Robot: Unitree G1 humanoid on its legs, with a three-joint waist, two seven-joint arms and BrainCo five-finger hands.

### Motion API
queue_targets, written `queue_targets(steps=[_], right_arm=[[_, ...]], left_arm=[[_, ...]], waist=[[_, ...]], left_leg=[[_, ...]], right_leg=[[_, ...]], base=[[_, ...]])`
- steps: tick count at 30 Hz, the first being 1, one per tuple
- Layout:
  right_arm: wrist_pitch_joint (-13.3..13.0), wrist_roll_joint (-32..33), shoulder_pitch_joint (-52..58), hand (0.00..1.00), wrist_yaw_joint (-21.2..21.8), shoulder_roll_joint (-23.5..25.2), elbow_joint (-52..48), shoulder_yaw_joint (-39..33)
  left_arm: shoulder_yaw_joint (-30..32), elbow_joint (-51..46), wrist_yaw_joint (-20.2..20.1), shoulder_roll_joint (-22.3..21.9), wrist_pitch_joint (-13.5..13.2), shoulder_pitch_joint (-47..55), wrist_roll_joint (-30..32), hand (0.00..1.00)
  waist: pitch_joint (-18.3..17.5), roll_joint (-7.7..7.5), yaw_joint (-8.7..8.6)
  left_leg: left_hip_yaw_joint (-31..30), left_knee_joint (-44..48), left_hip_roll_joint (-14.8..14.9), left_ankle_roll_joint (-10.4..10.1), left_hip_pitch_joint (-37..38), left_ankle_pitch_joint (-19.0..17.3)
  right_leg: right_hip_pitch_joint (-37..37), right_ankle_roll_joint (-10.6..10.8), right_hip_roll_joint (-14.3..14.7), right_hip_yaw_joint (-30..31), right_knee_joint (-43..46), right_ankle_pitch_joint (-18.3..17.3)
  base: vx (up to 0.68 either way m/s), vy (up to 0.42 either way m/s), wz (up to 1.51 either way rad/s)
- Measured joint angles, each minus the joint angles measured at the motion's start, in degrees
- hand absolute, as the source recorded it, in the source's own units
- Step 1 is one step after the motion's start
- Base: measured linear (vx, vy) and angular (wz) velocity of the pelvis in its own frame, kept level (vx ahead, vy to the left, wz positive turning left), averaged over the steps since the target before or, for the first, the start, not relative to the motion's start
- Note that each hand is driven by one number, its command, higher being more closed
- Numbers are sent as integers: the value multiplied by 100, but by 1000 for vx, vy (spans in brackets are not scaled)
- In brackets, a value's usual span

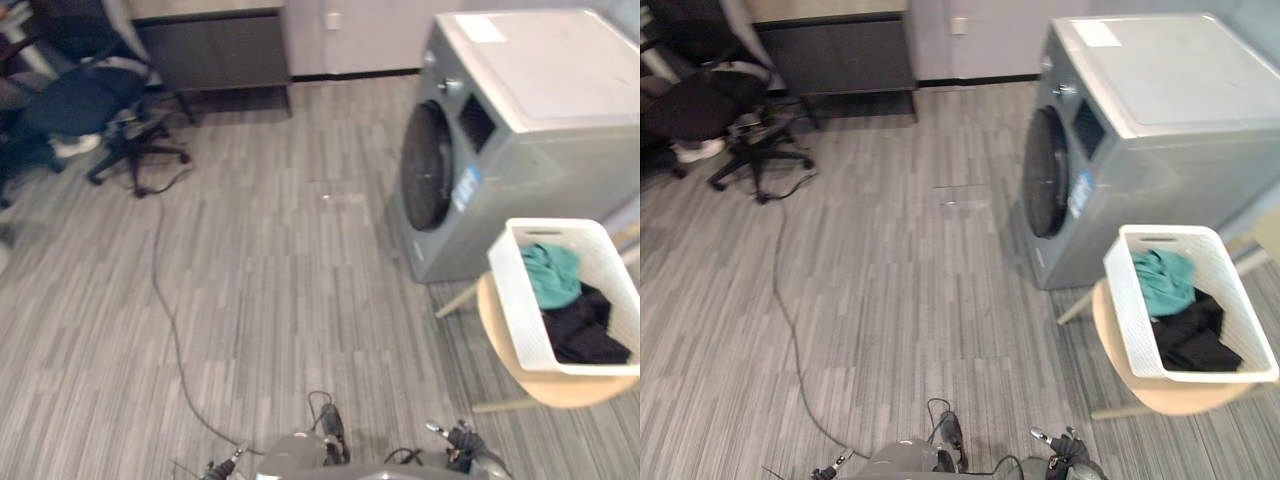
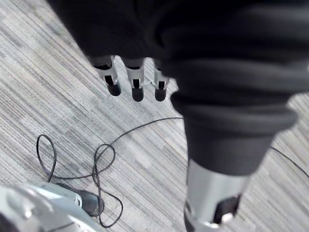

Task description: Pick up the laundry basket with both hands and put the clothes into the washing machine.

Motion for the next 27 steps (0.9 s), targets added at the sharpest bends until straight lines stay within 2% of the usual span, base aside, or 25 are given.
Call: queue_targets(steps=[2,6,8,9,13,15,17,20,21,22,23,25,26,27], right_arm=[[-61,39,0,0,26,65,-60,0],[-66,163,39,0,-22,228,-342,-262],[-48,165,87,0,-16,348,-471,-362],[-48,169,90,0,-14,358,-481,-364],[71,163,218,0,90,433,-695,-364],[102,166,266,0,103,458,-771,-391],[139,156,331,0,109,508,-873,-407],[175,144,370,0,188,564,-883,-568],[169,140,374,0,220,543,-884,-579],[171,144,390,0,217,515,-867,-577],[171,146,400,0,215,512,-866,-577],[177,147,441,0,204,562,-840,-552],[178,149,441,0,189,559,-831,-512],[179,153,436,0,180,552,-810,-460]], left_arm=[[23,93,-6,-3,1,8,43,0],[304,65,-97,-68,6,31,137,0],[328,-43,-107,-112,11,76,143,0],[328,-91,-108,-126,9,98,144,0],[321,-222,-117,-140,25,88,143,0],[266,-336,-129,-150,39,29,149,0],[238,-389,-130,-156,41,-87,143,0],[240,-523,-150,-194,73,-246,146,0],[244,-617,-177,-236,90,-257,141,0],[255,-722,-227,-269,106,-280,126,0],[257,-750,-228,-272,116,-284,124,0],[244,-841,-212,-269,118,-292,109,0],[241,-849,-207,-209,110,-319,94,0],[233,-860,-207,-200,109,-341,80,0]], waist=[[58,-34,-32],[87,-33,-88],[103,-33,-81],[105,-38,-76],[113,-76,-62],[117,-76,-57],[111,-74,-61],[74,-52,-76],[60,-9,-94],[31,76,-83],[33,86,-78],[14,15,-74],[18,-99,-37],[4,-80,-7]], left_leg=[[-344,79,-118,74,82,-38],[-577,323,-114,215,91,-138],[-636,440,54,241,64,-160],[-650,456,92,239,64,-161],[-639,980,342,34,-164,-471],[-604,1243,521,-156,-242,-695],[-619,1291,652,-293,-259,-781],[-598,1986,993,-626,-364,-1093],[-541,3284,1342,-883,-813,-1293],[-458,4366,1756,-1028,-1152,-1180],[-335,4653,1949,-1089,-1244,-1060],[69,5433,2438,-796,-1406,-526],[131,5561,2504,-705,-1515,-726],[138,5457,2500,-695,-1586,-910]], right_leg=[[-175,108,310,604,127,-65],[-406,292,230,248,-36,51],[-475,370,247,-47,-319,144],[-475,317,251,-121,-384,183],[-278,318,311,-461,-839,488],[-157,312,455,-603,-1015,730],[-100,317,610,-654,-1153,734],[22,317,833,-727,-1195,733],[69,245,949,-850,-1074,682],[157,152,1088,-841,-945,535],[234,126,1147,-828,-898,462],[587,161,1264,-817,-1024,330],[683,154,1284,-791,-1130,320],[701,153,1290,-745,-1199,318]], base=[[26,-23,139],[66,-33,115],[110,-55,58],[91,-68,31],[96,-102,-1],[69,-154,-26],[147,-183,-7],[186,-165,-2],[248,-136,-13],[251,-119,-17],[316,-135,-17],[312,-106,0],[175,-41,-3],[159,3,-21]])
